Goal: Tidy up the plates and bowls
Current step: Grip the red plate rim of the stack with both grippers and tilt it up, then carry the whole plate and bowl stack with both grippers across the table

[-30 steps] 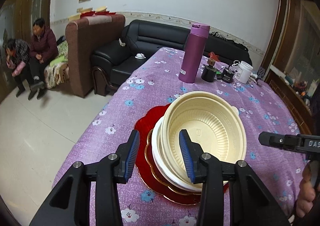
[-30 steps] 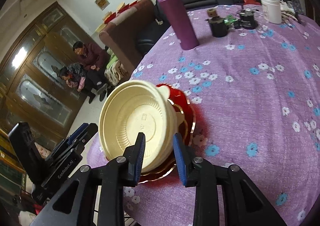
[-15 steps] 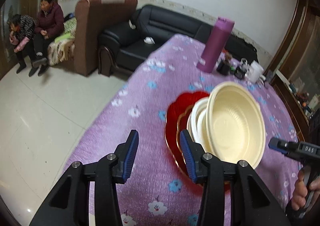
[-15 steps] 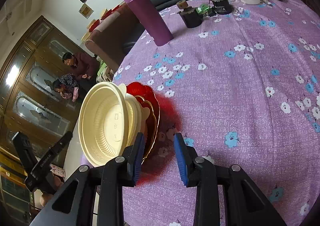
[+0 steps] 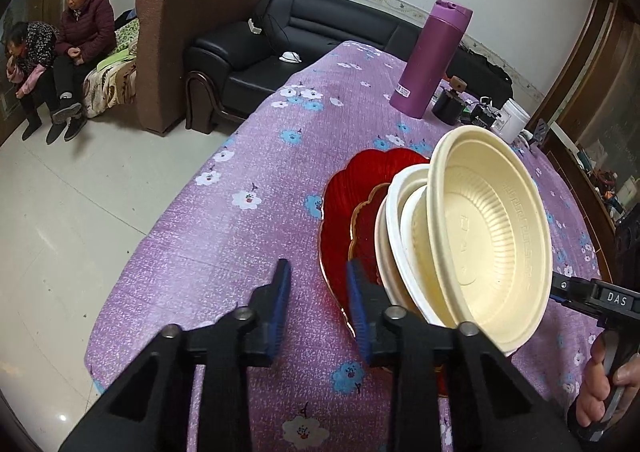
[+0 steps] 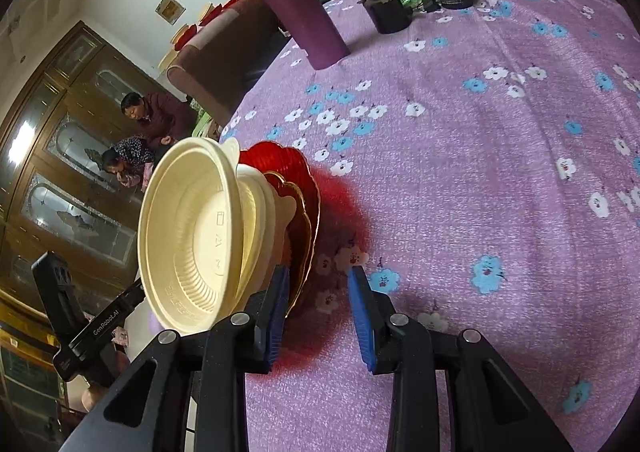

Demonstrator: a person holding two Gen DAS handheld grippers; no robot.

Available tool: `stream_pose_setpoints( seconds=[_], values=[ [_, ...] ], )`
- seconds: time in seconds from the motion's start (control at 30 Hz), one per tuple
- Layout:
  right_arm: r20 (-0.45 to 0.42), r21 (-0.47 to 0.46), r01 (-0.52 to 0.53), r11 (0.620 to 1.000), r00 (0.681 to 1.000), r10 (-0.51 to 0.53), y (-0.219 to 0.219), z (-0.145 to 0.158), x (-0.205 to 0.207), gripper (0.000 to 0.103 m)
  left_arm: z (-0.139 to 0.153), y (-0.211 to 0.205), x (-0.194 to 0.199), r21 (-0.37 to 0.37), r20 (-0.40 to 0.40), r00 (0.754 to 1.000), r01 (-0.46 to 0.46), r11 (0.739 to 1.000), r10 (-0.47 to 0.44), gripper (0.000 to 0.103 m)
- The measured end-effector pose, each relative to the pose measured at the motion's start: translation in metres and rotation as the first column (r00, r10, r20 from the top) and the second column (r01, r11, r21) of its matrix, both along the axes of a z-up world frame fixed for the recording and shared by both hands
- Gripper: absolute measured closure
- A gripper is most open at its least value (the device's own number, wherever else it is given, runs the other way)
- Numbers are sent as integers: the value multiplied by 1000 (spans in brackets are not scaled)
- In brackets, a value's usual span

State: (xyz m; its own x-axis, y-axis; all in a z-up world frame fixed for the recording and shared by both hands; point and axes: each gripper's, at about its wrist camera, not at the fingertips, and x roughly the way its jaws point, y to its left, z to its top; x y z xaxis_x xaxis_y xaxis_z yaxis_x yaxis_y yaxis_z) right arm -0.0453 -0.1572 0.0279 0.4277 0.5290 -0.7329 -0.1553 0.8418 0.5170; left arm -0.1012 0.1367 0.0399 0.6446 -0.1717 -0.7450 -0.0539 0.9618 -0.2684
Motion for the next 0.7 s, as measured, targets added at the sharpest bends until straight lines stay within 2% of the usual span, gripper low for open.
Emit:
stream_pose_setpoints(
  seconds=[0.07, 0.13, 0.23, 0.33, 0.7],
  values=[
    [0, -3, -5, 1000, 1000, 5, 5, -2, 2, 71, -3, -2, 3, 8, 0, 1000, 3, 1000, -3, 83],
    [-6, -3, -6, 1000, 1000, 6, 9, -6, 5, 84, -7, -4, 7, 2, 1, 1000, 11, 1000, -11, 90],
    [-5, 5, -12, 1000, 1000, 12, 15, -11, 9, 90, -11, -5, 11, 3, 11, 1000, 8, 1000, -8, 90],
    [11, 7, -1, 1000, 1000, 1, 18, -13, 9, 90, -15, -7, 12, -6, 24, 1000, 4, 1000, -4, 91],
    [49, 31, 15, 999, 999, -17, 7, -12, -5, 90, -10, -30, 9, 47, 29, 1000, -9, 999, 8, 91]
  ],
)
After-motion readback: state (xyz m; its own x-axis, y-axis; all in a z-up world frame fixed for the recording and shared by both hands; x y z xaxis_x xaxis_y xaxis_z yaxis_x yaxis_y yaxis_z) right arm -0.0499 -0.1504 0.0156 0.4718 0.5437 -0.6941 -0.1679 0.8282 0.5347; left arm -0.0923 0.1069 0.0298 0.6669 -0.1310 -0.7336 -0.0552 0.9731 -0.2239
